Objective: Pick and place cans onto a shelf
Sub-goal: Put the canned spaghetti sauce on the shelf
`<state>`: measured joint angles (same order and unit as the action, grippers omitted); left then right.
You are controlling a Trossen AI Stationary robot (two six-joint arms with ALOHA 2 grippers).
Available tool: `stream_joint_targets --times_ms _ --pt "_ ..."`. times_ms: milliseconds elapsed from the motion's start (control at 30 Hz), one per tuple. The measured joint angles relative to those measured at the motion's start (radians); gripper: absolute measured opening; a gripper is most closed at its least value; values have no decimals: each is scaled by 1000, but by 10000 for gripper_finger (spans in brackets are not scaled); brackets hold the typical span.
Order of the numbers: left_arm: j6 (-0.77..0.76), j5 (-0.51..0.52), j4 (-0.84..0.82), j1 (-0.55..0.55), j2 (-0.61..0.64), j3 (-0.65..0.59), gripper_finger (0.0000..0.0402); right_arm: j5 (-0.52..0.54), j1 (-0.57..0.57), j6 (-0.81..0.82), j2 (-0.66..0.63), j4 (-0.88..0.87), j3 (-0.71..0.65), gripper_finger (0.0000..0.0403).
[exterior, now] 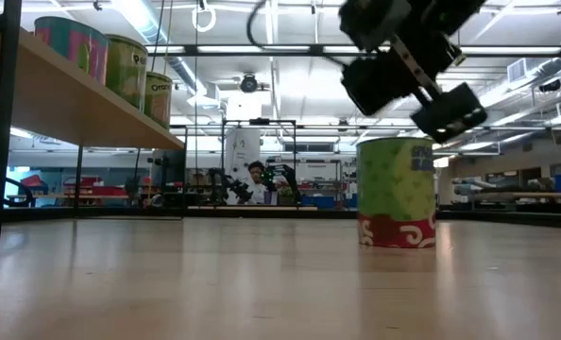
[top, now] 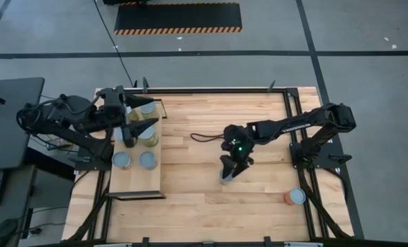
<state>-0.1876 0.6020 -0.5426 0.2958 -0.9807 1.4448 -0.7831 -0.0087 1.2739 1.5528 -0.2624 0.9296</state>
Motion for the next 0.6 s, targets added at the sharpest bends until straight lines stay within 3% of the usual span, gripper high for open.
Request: stream_joint_targets --times_ms 233,400,600 --pt "-96 -33 -70 1 -1 0 343 208 99 -475 0 -230 88 352" --pt "-116 -55 -75 24 -1 0 343 365 197 -657 0 -350 99 348" --pt "-100 -67 -4 56 -26 0 343 820 305 -878 0 -354 88 347"
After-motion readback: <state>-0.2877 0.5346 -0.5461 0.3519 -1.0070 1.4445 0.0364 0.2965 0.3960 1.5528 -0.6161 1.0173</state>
